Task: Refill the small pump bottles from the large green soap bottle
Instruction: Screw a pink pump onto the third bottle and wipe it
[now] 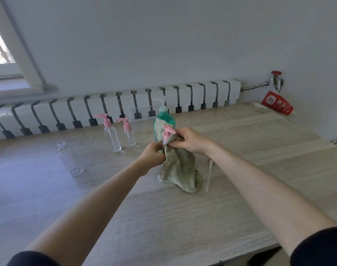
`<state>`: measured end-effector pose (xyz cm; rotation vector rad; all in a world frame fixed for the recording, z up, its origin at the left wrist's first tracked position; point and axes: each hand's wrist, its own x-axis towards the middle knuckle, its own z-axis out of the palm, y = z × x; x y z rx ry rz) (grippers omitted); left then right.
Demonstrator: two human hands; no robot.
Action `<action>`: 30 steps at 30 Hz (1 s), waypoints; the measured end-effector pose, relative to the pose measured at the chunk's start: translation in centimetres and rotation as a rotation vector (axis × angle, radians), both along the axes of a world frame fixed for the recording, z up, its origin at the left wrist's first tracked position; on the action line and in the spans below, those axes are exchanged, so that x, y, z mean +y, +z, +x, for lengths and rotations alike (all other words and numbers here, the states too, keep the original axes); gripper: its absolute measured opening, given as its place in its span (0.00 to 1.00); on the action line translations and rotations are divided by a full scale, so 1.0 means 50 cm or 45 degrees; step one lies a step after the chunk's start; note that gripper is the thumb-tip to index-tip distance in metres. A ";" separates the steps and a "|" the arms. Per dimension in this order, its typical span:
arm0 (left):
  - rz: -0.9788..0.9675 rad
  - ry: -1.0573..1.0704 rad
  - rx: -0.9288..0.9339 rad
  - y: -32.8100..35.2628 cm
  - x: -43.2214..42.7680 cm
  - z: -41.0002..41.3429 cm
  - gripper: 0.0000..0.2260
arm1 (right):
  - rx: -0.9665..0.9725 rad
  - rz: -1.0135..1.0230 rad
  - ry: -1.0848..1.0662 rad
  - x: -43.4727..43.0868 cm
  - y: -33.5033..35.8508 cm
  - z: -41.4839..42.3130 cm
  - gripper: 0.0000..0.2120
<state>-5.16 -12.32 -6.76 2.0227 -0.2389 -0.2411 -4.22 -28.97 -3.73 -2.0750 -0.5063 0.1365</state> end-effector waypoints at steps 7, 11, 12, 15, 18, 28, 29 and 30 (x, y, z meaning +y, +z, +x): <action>0.040 0.078 -0.060 -0.007 -0.010 -0.014 0.06 | 0.005 0.037 -0.205 -0.005 -0.020 0.016 0.13; 0.186 0.260 -0.213 -0.017 -0.011 -0.005 0.09 | 0.184 0.389 -0.257 0.003 -0.030 -0.005 0.10; 0.230 0.286 -0.223 -0.019 -0.011 -0.004 0.11 | 0.240 0.477 -0.223 0.004 -0.029 -0.014 0.10; 0.281 0.278 -0.235 -0.028 -0.014 -0.004 0.15 | 0.248 0.469 -0.088 0.021 -0.028 -0.033 0.09; 0.432 0.095 -0.273 -0.027 -0.024 -0.010 0.19 | -0.095 0.097 -0.227 0.051 -0.048 -0.024 0.15; 0.288 0.021 -0.295 -0.009 -0.001 -0.008 0.15 | -0.065 0.236 -0.274 0.027 -0.047 -0.012 0.08; 0.296 0.007 -0.297 -0.010 -0.001 -0.005 0.14 | -0.015 0.281 -0.271 0.022 -0.047 -0.010 0.06; 0.309 -0.004 -0.298 -0.009 0.000 -0.005 0.12 | 0.021 0.305 -0.269 0.017 -0.045 -0.008 0.05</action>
